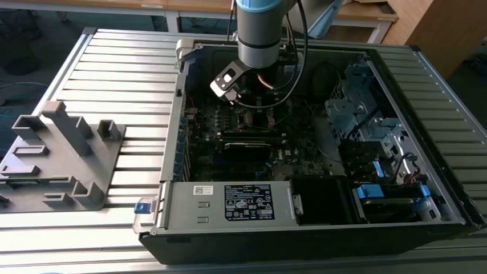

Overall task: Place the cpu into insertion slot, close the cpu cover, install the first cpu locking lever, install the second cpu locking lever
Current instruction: 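Place the cpu into insertion slot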

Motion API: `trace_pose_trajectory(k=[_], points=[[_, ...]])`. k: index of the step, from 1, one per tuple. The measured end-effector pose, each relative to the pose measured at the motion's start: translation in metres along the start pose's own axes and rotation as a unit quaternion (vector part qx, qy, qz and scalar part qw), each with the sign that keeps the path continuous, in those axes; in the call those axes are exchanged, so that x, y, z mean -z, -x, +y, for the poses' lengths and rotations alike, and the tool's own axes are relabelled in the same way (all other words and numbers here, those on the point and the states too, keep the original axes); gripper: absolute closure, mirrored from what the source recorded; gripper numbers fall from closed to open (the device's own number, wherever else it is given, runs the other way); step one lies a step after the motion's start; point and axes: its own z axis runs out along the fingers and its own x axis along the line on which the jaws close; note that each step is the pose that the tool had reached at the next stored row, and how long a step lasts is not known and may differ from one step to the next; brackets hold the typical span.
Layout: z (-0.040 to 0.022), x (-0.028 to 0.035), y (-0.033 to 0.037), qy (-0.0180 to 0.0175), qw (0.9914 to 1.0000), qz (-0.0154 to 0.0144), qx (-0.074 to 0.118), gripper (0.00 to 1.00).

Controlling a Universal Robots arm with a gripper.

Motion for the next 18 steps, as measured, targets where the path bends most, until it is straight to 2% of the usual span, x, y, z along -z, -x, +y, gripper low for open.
trace_pose_trajectory(k=[4, 7, 8, 11, 18], points=[[0.0003, 0.0026, -0.0003, 0.0002, 1.00000, 0.0009, 0.000, 0.46], [0.0003, 0.0032, -0.0001, 0.0003, 1.00000, 0.0001, 0.000, 0.46], [0.0003, 0.0032, -0.0001, 0.0011, 1.00000, 0.0002, 0.000, 0.46], [0.0003, 0.0030, -0.0001, 0.0071, 0.99997, 0.0002, 0.000, 0.46], [0.0001, 0.0027, 0.0000, 0.0075, 0.99997, 0.0002, 0.000, 0.46]])
